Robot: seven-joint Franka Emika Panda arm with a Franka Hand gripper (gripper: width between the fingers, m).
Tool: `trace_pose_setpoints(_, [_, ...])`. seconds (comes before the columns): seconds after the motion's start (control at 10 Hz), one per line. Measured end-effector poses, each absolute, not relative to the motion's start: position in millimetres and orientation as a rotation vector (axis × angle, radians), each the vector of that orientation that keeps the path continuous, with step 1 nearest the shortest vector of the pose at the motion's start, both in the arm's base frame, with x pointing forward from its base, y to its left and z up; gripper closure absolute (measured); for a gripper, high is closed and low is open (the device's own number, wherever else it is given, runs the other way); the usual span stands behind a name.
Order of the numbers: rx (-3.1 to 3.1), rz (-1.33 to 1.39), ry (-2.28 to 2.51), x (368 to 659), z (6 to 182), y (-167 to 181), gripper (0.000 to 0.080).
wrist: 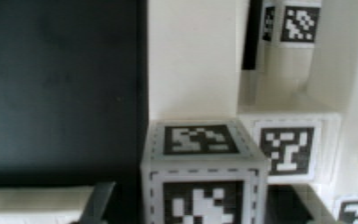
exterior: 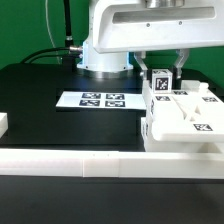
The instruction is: Assemble chair
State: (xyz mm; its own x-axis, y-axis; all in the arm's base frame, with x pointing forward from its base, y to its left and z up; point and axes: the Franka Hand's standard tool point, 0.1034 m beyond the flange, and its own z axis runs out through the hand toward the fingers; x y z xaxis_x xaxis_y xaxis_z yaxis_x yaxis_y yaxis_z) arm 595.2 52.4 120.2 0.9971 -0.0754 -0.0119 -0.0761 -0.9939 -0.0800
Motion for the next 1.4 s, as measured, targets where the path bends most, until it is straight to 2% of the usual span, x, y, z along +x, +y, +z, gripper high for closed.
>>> trace_pose_setpoints(1.4, [-2.674,0.069,1.494,595.9,121.9,52.5,0.0515])
